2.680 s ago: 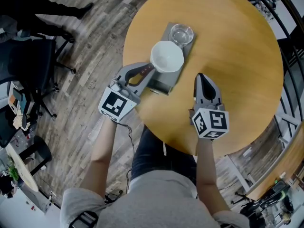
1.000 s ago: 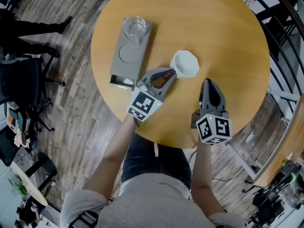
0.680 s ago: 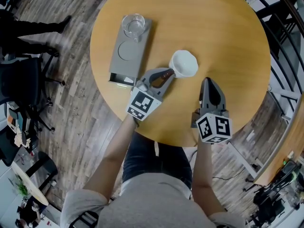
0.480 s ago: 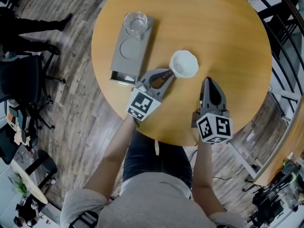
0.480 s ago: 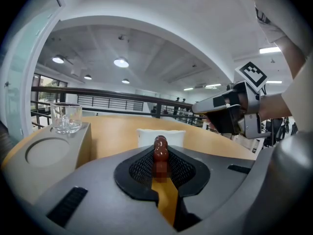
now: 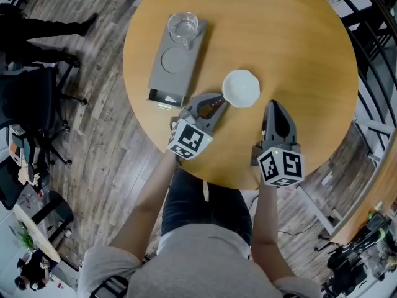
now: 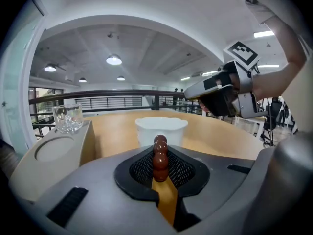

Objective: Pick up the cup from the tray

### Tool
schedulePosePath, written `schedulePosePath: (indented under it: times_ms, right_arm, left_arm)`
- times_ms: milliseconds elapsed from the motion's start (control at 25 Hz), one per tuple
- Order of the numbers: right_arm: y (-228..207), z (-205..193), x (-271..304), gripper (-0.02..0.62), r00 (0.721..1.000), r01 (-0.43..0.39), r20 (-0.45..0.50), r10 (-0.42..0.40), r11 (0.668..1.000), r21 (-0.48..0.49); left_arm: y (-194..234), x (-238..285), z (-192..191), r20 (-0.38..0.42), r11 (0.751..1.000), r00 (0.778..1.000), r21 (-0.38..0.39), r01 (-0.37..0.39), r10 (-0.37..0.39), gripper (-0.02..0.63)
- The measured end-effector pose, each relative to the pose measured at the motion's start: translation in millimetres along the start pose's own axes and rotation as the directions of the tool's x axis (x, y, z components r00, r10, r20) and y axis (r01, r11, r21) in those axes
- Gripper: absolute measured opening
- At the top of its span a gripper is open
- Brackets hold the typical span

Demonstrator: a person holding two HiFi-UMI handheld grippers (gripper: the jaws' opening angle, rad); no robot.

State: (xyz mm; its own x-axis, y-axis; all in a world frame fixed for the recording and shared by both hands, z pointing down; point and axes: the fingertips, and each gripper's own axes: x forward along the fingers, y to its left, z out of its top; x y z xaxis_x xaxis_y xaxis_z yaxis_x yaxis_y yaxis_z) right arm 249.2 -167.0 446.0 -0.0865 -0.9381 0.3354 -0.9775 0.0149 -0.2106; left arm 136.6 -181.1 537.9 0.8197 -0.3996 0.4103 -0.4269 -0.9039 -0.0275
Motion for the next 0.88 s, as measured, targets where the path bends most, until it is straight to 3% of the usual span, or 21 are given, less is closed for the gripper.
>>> schedulePosePath:
  times_ms: [120, 480, 520, 640, 800, 880]
  right_arm:
    - [2.3, -0.8, 0.2, 0.006, 1.000, -0.004, -0.003, 0.004, 1.000, -0.002]
    - [9.5, -0.2, 4.8, 0.006, 1.000, -0.016, -0.008, 0.016, 1.000, -0.011]
    - [10.8, 0.4, 4.4, 0.006, 1.000, -0.017, -0.008, 0.017, 1.000, -0.012]
    - [13.8, 0.4, 4.4, 0.006, 1.000, -0.020, -0.010, 0.019, 1.000, -0.012]
    - [18.1, 2.5, 6.3, 0.006, 1.000, -0.026, -0.008, 0.026, 1.000, -0.014]
    - [19.4, 7.3, 6.6, 0.006, 1.000, -0.028, 0.001, 0.028, 0.999, -0.018]
  left_arm:
    - [-2.2, -2.1, -13.2, -0.034, 1.000, 0.999, 0.014, -0.008, 0.008, 0.043]
    - [-1.6, -5.5, -15.6, -0.035, 1.000, 0.999, 0.003, -0.028, 0.028, 0.051]
    - [-1.9, -7.1, -13.7, -0.027, 1.000, 0.999, -0.010, -0.023, 0.023, 0.065]
    - [-2.2, -12.9, -7.3, 0.015, 0.998, 1.000, -0.060, -0.006, 0.006, 0.189]
    - [-7.1, -27.2, -7.9, 0.011, 0.997, 1.000, -0.072, 0.004, -0.003, 0.190]
    - [-7.5, -41.6, -4.6, 0.012, 0.997, 1.000, -0.071, -0.027, 0.028, 0.178]
